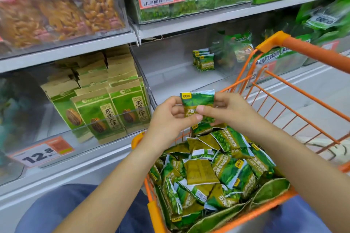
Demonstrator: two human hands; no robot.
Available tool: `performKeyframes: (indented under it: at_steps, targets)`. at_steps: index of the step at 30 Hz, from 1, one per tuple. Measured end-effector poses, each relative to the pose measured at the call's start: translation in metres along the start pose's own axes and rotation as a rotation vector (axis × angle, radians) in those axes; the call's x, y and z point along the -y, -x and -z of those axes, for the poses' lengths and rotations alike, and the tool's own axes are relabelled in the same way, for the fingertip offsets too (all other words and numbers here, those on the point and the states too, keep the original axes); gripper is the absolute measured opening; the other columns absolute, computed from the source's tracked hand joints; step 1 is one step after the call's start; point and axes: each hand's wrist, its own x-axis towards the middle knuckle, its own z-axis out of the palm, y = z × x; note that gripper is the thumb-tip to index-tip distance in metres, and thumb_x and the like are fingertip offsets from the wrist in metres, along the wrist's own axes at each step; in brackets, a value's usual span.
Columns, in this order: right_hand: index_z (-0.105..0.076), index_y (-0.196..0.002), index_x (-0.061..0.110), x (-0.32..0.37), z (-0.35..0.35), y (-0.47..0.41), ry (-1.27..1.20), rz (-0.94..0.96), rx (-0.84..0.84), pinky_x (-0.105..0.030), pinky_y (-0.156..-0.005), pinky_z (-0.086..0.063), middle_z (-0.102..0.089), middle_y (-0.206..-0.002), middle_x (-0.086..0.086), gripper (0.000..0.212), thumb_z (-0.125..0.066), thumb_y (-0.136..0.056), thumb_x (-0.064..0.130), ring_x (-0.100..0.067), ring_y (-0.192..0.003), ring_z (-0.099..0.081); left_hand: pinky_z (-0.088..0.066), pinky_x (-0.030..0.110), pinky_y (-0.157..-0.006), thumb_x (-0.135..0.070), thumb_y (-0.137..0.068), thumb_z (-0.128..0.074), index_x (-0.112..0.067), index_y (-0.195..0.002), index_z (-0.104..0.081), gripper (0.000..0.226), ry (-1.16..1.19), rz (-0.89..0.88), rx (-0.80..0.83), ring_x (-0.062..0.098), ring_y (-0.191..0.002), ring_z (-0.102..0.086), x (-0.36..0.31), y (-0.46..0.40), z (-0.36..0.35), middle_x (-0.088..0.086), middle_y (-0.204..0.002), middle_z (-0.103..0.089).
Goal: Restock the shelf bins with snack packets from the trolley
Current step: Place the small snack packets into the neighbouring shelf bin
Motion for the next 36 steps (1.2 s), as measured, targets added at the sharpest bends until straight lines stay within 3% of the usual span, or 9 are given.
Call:
performKeyframes:
  at_steps: [3,5,7,10,13,17,21,30,36]
  targets:
    - [-0.057,-0.09,-0.015,-0.003,0.003,-0.007,-0.039,0.037,-0.003,-0.046,-0.064,-0.05,-0.056,-0.083,-0.037,0.068,-0.081,-0.067,0.045,-0.021,-0.072,-0.052,-0.047,0.012,-0.067,-0.016,-0.083,-0.072,-0.014,-0.102,-0.067,0.02,-0.044,-0.004,0.005,0.0,-0.072,-0.067,-0.007,-0.004,0.001,-0.012,-0.073,-0.072]
    - [-0.048,-0.067,-0.003,-0.004,0.009,-0.012,-0.017,0.072,-0.006,-0.033,-0.058,-0.037,-0.045,-0.055,-0.015,0.048,-0.08,-0.075,0.032,-0.013,-0.059,-0.042,-0.047,0.012,-0.067,-0.026,-0.086,-0.068,-0.023,-0.095,-0.07,0.009,-0.1,-0.006,-0.006,0.0,-0.073,-0.066,-0.012,-0.011,0.003,-0.007,-0.08,-0.074]
    - [-0.05,-0.061,0.008,-0.004,0.013,-0.017,-0.008,0.081,-0.023,-0.026,-0.056,-0.034,-0.044,-0.05,0.002,0.036,-0.073,-0.083,0.026,-0.006,-0.054,-0.041,-0.047,0.012,-0.067,-0.026,-0.088,-0.066,-0.027,-0.09,-0.07,0.005,-0.151,-0.032,-0.029,-0.001,-0.071,-0.065,-0.015,-0.021,0.001,-0.007,-0.079,-0.074]
    - [-0.071,-0.092,0.017,-0.007,0.025,-0.035,0.039,0.1,-0.148,-0.03,-0.076,-0.044,-0.069,-0.085,0.005,0.036,-0.053,-0.092,0.048,-0.007,-0.085,-0.061,-0.045,0.007,-0.062,-0.02,-0.092,-0.062,-0.023,-0.087,-0.067,0.007,-0.111,-0.056,-0.128,-0.009,-0.068,-0.064,-0.022,-0.05,-0.003,-0.017,-0.071,-0.072]
    - [-0.068,-0.109,0.016,-0.024,0.049,-0.071,0.604,0.189,-0.319,-0.035,-0.081,-0.04,-0.068,-0.104,-0.004,0.043,-0.038,-0.1,0.046,-0.022,-0.101,-0.058,-0.037,0.003,-0.05,-0.016,-0.093,-0.061,-0.013,-0.081,-0.062,0.012,-0.107,-0.08,-0.239,-0.013,-0.051,-0.055,-0.027,-0.096,-0.01,-0.017,-0.056,-0.06]
    - [-0.069,-0.077,0.009,-0.065,0.058,-0.106,1.218,0.461,-0.334,-0.037,-0.072,-0.045,-0.064,-0.065,-0.011,0.043,-0.041,-0.098,0.033,-0.03,-0.064,-0.061,-0.047,0.019,-0.063,-0.016,-0.085,-0.072,-0.016,-0.08,-0.065,0.009,-0.202,-0.011,-0.257,0.002,-0.058,-0.056,-0.017,-0.174,-0.024,-0.003,-0.07,-0.063]
    - [-0.059,-0.063,0.012,-0.093,0.056,-0.115,1.186,0.621,-0.5,-0.04,-0.071,-0.042,-0.055,-0.054,-0.007,0.039,-0.037,-0.092,0.025,-0.029,-0.052,-0.054,-0.055,0.046,-0.086,-0.033,-0.065,-0.08,-0.017,-0.072,-0.066,0.022,-0.433,0.088,-0.251,0.032,-0.089,-0.069,0.013,-0.254,-0.033,0.018,-0.09,-0.072]
    - [-0.06,-0.061,0.011,-0.098,0.055,-0.117,1.097,0.624,-0.583,-0.04,-0.072,-0.041,-0.055,-0.054,-0.007,0.038,-0.038,-0.09,0.024,-0.029,-0.055,-0.053,-0.048,0.031,-0.084,-0.04,-0.083,-0.071,-0.006,-0.109,-0.066,0.042,-0.83,0.222,-0.276,0.027,-0.105,-0.064,0.052,-0.331,-0.068,0.008,-0.11,-0.069]
    - [-0.06,-0.062,0.011,-0.097,0.053,-0.115,1.086,0.599,-0.558,-0.04,-0.074,-0.041,-0.055,-0.056,-0.007,0.041,-0.036,-0.092,0.025,-0.029,-0.057,-0.052,-0.051,0.035,-0.086,-0.036,-0.075,-0.08,-0.003,-0.124,-0.047,0.068,-0.57,0.283,-0.37,0.026,-0.108,-0.061,0.066,-0.332,-0.075,0.009,-0.117,-0.062]
